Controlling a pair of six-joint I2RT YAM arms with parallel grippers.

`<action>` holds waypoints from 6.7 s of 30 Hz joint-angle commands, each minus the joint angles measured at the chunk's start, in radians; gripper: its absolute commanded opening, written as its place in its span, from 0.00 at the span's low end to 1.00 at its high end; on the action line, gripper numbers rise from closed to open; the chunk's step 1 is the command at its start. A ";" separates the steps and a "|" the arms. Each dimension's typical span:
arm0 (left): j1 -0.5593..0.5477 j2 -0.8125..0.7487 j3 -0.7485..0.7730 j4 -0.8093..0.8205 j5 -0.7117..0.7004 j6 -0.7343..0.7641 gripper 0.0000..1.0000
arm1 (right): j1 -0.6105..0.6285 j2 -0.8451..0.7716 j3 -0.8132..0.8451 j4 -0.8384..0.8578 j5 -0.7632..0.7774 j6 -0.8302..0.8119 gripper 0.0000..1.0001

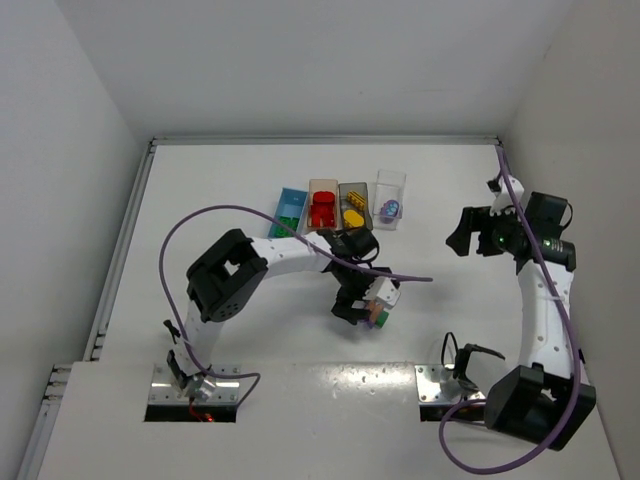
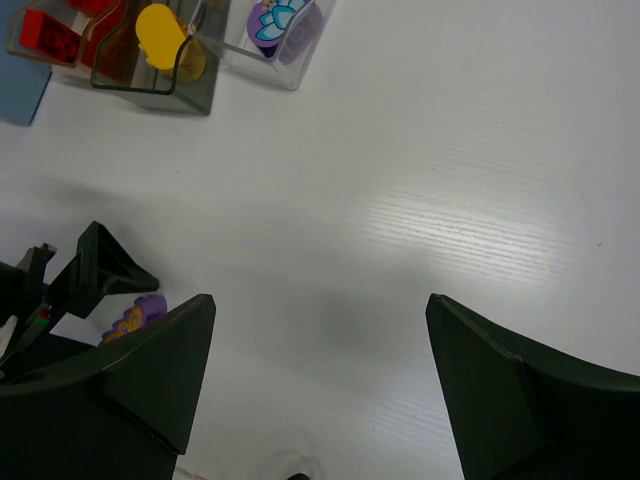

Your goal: Sort the legos into containers by color

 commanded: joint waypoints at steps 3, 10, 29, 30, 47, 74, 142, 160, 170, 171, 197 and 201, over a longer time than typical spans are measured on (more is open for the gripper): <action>-0.026 0.024 0.033 0.050 0.008 0.046 0.98 | -0.016 -0.021 0.014 -0.031 -0.029 -0.013 0.87; -0.035 0.024 0.033 0.090 0.008 0.006 0.98 | -0.016 -0.021 0.024 -0.051 -0.029 -0.013 0.87; 0.055 -0.215 -0.206 0.280 -0.030 -0.306 0.24 | 0.032 0.112 -0.034 0.013 -0.379 0.100 0.83; 0.066 -0.294 -0.237 0.320 -0.072 -0.352 0.24 | 0.051 0.140 -0.035 0.013 -0.427 0.109 0.83; 0.104 -0.560 -0.309 0.441 -0.354 -0.640 0.24 | 0.434 0.540 0.189 0.256 -0.697 0.276 0.83; 0.162 -0.522 -0.220 0.470 -0.474 -0.591 0.23 | 0.493 0.588 0.186 0.225 -0.769 0.234 0.41; 0.663 -0.608 -0.294 0.452 -0.051 -0.790 0.23 | 0.767 0.951 0.677 0.680 -0.779 0.689 0.83; 0.511 -0.669 -0.285 0.452 -0.116 -0.772 0.23 | 0.684 0.978 0.614 0.751 -0.728 0.801 0.84; 0.511 -0.706 -0.317 0.452 -0.124 -0.759 0.23 | 0.579 0.893 0.526 0.760 -0.747 0.781 0.83; 0.511 -0.706 -0.317 0.452 -0.124 -0.759 0.23 | 0.579 0.893 0.525 0.760 -0.747 0.781 0.83; 0.454 -0.637 -0.271 0.470 -0.155 -0.750 0.23 | 0.719 0.884 0.507 0.788 -0.820 0.790 0.00; 0.454 -0.658 -0.312 0.470 -0.173 -0.750 0.23 | 0.624 0.864 0.486 0.779 -0.811 0.790 0.00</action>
